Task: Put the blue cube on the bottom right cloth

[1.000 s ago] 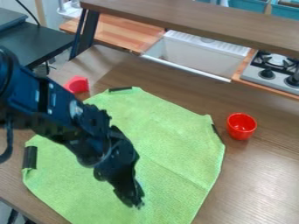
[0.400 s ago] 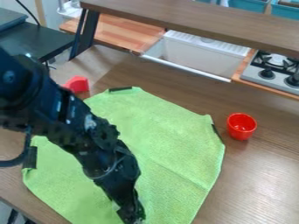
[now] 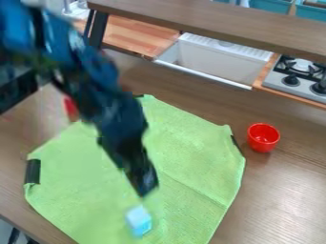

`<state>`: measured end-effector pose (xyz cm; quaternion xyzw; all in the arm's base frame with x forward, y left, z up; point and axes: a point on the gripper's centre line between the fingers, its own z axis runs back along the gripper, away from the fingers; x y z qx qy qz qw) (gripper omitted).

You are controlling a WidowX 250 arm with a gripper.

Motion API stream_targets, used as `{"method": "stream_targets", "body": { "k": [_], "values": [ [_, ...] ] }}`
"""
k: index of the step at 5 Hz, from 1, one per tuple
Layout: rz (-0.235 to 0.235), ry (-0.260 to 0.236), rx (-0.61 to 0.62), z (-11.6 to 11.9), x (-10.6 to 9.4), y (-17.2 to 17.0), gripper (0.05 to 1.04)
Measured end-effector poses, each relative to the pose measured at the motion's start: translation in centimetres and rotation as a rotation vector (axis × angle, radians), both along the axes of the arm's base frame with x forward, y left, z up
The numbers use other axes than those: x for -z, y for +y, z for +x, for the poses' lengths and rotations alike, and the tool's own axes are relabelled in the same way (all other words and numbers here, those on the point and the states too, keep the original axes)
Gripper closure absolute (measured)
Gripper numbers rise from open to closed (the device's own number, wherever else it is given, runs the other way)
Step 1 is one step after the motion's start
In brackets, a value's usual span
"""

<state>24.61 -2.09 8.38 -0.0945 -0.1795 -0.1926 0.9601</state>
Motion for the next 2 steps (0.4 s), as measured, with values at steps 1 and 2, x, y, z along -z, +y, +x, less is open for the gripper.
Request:
{"method": "stream_targets", "body": {
  "k": [1,2],
  "values": [
    [-0.010,0.083,-0.071,1.0,-4.6,2.3,0.083],
    [0.071,0.193,-0.111,2.1,-8.7,5.7,0.083]
  ]
}}
